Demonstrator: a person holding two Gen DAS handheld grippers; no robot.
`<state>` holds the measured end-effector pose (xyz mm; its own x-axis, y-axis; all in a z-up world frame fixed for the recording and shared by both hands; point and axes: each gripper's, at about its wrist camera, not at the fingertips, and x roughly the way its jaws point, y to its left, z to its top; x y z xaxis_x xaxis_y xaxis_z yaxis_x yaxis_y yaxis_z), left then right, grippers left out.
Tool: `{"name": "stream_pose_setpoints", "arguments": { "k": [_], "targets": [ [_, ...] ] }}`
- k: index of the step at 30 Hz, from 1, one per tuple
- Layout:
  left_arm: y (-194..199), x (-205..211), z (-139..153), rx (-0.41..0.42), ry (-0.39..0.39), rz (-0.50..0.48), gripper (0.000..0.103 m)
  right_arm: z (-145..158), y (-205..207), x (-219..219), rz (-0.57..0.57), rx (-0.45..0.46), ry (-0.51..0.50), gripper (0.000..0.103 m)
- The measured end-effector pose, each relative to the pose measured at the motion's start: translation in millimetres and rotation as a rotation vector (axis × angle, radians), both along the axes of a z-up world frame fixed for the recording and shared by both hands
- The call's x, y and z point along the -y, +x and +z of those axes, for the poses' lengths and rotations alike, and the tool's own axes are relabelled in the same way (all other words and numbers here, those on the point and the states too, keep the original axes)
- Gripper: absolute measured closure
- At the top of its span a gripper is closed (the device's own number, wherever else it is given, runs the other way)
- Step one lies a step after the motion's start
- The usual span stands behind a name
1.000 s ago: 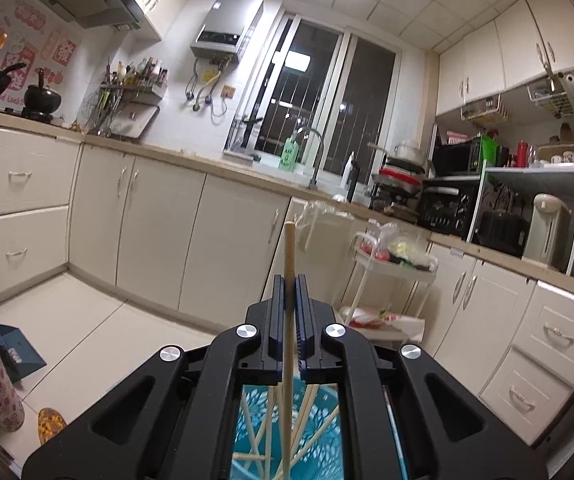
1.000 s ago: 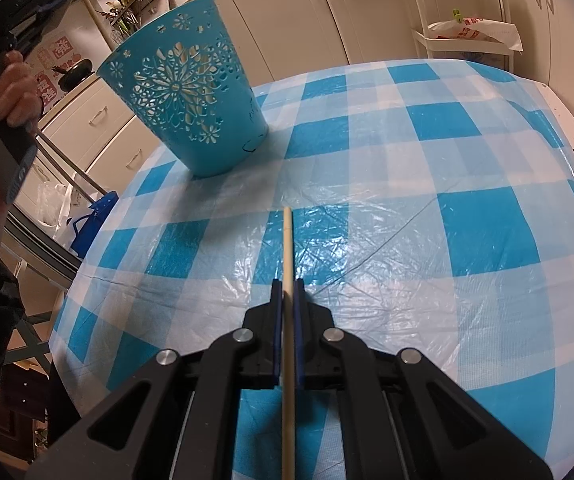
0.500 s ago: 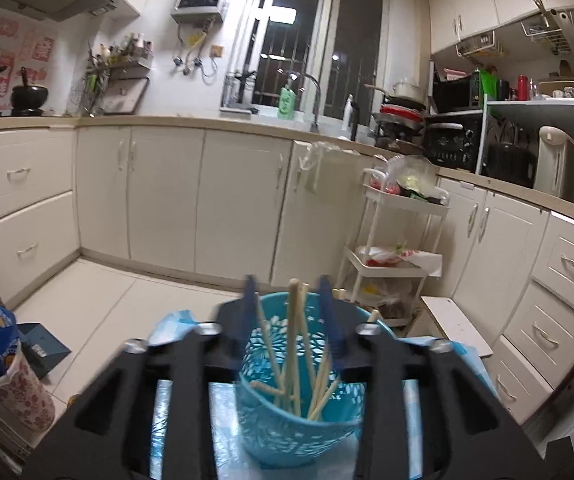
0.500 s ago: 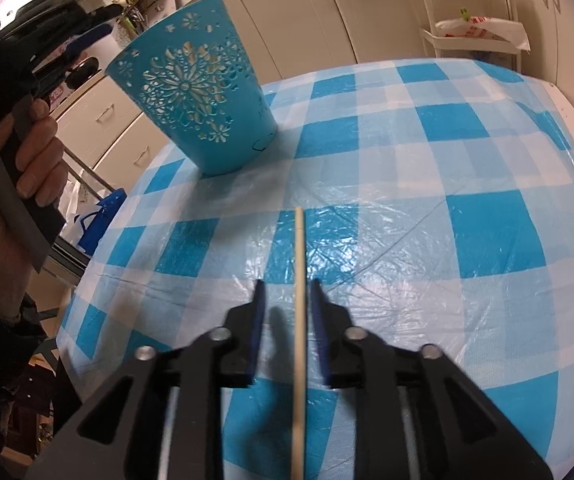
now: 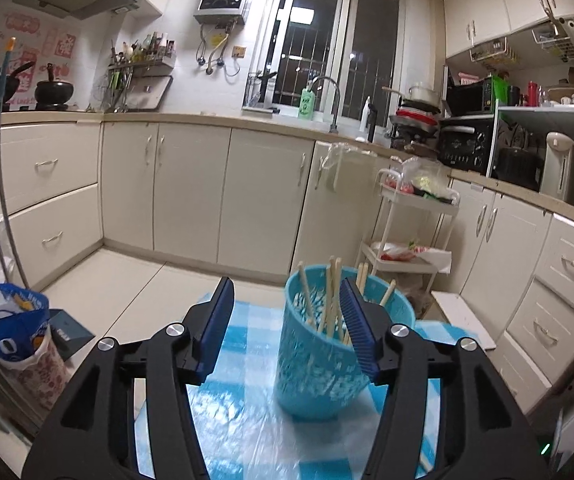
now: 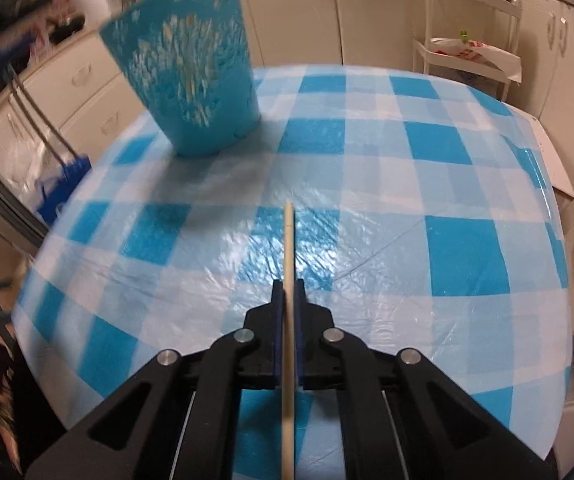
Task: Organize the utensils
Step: 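Lift the chopstick with the right tool over the teal cup and release it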
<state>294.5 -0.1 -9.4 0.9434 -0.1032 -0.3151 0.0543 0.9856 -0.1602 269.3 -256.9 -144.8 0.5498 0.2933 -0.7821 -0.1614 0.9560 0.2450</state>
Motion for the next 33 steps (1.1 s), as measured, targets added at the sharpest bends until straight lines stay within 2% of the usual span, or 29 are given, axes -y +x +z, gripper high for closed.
{"name": "stream_pose_setpoints", "arguments": {
  "k": [4,8,11,15,19,24,31,33],
  "targets": [
    [-12.4,-5.7,-9.3,-0.043,-0.011,0.008,0.051,51.7,-2.7,2.5,0.0,0.191,0.178,0.097],
    [-24.7,-12.2,-25.2,-0.096,-0.038,0.013,0.05,117.4,10.5,-0.8,0.001,0.423,0.339,0.097],
    [-35.5,-14.4,-37.3,-0.126,-0.054,0.01,0.049,160.1,32.6,-8.7,-0.014,0.565,0.404,0.097],
    [-45.9,-18.2,-50.4,-0.156,-0.076,0.006,0.048,197.7,74.8,-30.5,-0.043,0.712,0.394,0.097],
    [-50.4,-22.8,-57.1,-0.169,-0.101,0.003,0.048,197.3,121.5,-44.7,-0.103,0.731,0.383,0.097],
    [-48.1,-27.4,-56.3,-0.178,-0.12,-0.002,0.044,162.5,158.4,-52.3,-0.143,0.67,0.32,0.097],
    [-44.3,-25.2,-53.8,-0.204,-0.101,0.014,0.036,130.4,156.3,-72.6,-0.089,0.635,0.203,0.097],
    [-44.6,-20.9,-52.0,-0.214,-0.082,0.017,0.034,123.4,152.3,-78.1,-0.062,0.615,0.184,0.092]
  ]
}}
